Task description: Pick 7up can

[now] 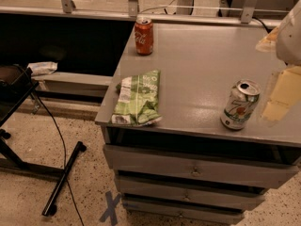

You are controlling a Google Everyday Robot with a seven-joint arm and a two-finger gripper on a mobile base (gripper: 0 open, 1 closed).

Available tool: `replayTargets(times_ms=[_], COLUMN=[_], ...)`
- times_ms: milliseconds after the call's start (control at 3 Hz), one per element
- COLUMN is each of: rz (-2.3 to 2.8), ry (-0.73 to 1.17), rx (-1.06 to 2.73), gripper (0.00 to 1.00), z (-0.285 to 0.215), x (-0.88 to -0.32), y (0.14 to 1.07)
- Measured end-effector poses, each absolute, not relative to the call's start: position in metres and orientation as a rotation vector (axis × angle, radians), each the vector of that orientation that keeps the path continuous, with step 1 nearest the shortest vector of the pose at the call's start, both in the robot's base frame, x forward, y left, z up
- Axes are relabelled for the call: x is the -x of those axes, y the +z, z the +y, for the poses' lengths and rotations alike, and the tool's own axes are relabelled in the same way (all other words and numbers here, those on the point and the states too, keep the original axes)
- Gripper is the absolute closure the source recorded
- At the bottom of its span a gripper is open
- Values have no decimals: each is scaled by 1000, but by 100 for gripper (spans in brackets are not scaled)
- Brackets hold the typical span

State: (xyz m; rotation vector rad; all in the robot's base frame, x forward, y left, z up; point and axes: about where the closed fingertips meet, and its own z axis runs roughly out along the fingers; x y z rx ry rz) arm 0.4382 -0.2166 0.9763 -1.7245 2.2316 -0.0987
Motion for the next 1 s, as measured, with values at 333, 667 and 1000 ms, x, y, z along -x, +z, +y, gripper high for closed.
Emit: replayTargets(times_ms=[333,667,1000], rz=[2232,2253,2342], ry=[-99,-109,-131], rx=[1724,1745,1762], gripper=[0,0,0], z=[-217,-217,-232], x=[-438,-447,-476], y=[976,966,944])
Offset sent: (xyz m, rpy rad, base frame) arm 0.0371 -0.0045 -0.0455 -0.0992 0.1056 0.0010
